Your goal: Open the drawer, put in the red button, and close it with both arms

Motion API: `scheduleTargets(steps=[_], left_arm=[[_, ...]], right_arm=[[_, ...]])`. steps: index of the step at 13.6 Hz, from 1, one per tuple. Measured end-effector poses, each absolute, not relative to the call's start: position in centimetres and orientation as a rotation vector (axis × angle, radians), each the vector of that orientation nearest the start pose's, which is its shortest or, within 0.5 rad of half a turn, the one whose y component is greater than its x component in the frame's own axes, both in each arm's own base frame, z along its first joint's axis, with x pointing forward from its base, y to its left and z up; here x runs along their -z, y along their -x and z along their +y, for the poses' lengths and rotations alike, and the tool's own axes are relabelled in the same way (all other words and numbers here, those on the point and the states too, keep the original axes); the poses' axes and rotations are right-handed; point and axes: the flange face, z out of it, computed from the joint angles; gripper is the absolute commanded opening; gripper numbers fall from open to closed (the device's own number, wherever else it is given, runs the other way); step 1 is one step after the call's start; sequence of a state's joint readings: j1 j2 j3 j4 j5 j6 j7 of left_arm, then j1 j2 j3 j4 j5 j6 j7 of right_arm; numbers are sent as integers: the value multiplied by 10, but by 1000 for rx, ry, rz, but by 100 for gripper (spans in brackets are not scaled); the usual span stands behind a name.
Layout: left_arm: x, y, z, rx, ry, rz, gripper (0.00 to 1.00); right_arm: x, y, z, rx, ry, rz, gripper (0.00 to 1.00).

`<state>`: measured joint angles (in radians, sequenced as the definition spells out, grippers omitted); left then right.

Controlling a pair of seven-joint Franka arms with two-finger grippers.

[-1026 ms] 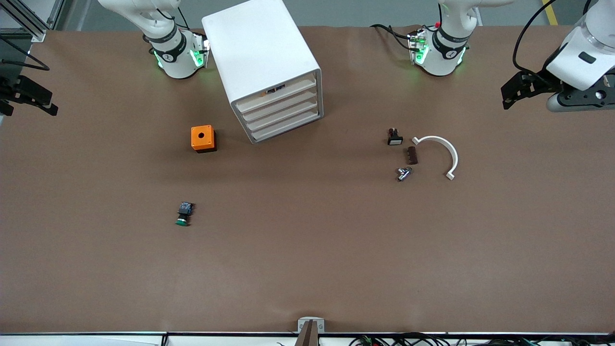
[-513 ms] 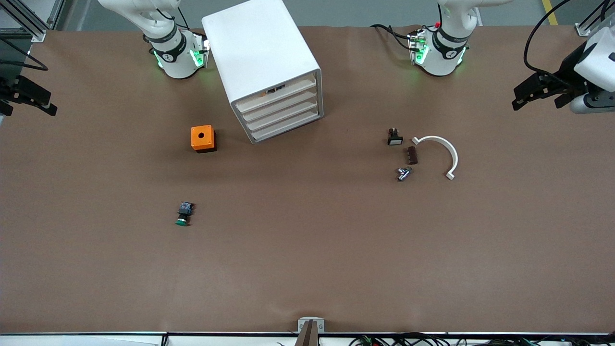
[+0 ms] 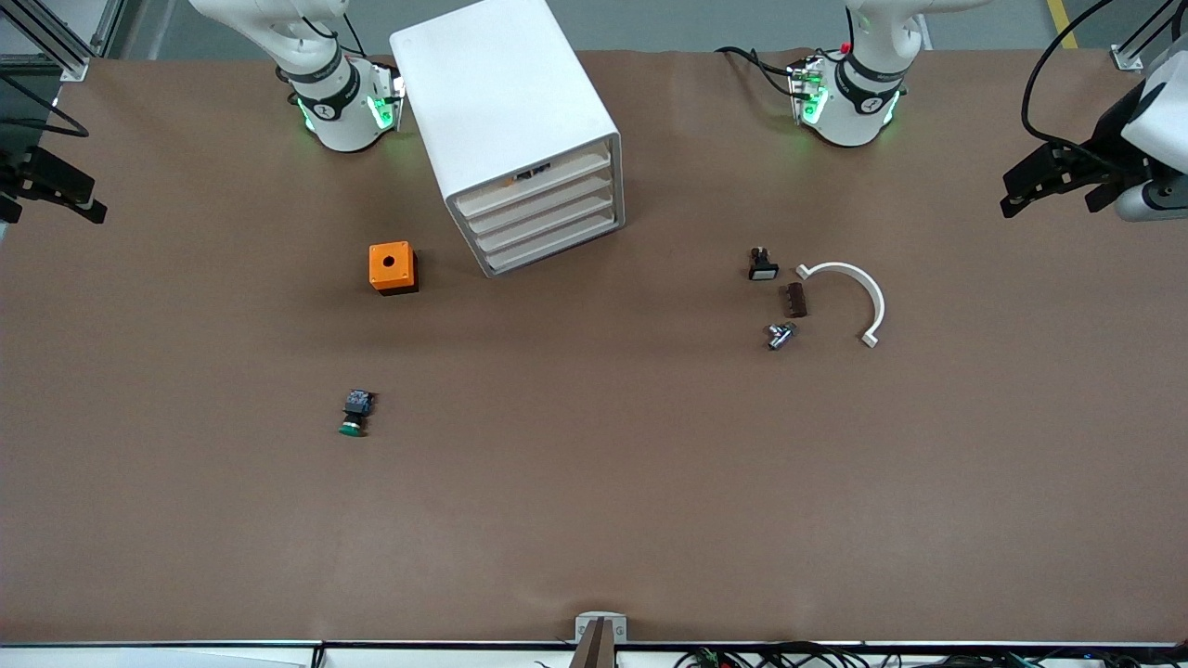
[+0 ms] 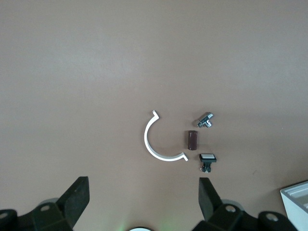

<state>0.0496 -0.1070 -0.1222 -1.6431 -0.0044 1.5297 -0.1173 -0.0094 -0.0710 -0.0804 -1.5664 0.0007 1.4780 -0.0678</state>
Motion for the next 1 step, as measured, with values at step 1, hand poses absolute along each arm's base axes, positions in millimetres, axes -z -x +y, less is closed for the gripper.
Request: scheduleTargets(steps=[1], left_arm=[[-643, -517, -41, -10, 3130, -71, 100]], right_arm=[[-657, -521, -48, -27, 3134, 34, 100]])
